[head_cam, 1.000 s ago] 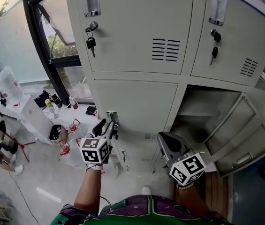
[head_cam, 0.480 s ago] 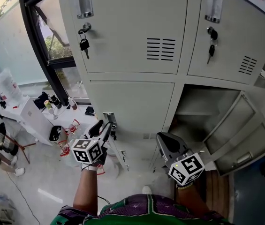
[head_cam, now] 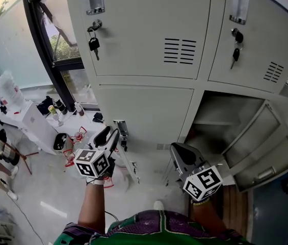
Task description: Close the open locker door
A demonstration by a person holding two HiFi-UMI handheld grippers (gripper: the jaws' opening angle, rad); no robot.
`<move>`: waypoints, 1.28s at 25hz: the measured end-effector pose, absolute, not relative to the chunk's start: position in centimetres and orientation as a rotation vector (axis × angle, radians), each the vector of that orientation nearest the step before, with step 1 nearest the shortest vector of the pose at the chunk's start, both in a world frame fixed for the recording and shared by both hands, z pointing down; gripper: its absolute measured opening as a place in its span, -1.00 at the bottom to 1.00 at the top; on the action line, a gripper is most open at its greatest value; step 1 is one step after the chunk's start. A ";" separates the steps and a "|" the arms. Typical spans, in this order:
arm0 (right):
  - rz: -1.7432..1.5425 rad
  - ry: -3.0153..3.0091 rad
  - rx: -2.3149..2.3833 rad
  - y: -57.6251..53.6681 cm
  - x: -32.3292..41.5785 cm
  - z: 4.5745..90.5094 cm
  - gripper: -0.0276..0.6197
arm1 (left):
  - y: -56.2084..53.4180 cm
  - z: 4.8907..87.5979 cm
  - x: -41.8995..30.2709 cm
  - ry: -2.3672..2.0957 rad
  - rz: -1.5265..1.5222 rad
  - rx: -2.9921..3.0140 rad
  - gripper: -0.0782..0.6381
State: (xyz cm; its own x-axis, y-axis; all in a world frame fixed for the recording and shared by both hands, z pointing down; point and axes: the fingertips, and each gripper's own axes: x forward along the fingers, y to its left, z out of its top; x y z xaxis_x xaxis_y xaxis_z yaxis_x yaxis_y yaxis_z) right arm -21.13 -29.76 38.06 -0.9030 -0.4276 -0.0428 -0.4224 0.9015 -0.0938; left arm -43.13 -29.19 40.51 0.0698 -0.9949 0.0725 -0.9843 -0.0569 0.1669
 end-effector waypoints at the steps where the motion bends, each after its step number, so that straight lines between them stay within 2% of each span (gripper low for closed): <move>1: -0.129 3.001 -0.672 -29.8 -21.2 38.0 -0.89 | -29.1 40.0 -43.4 -2.055 -0.087 2.162 -0.29; 8: -0.132 3.004 -0.661 -29.5 -21.6 37.9 -0.89 | -29.3 39.5 -44.2 -2.176 0.034 2.123 -0.34; 21: -0.115 3.017 -0.656 -29.6 -21.7 38.2 -0.89 | -29.8 39.9 -44.9 -2.270 0.079 2.012 -0.36; 32: -0.119 3.018 -0.656 -29.2 -21.7 38.3 -0.89 | -29.6 39.8 -45.6 -2.332 0.096 1.947 -0.56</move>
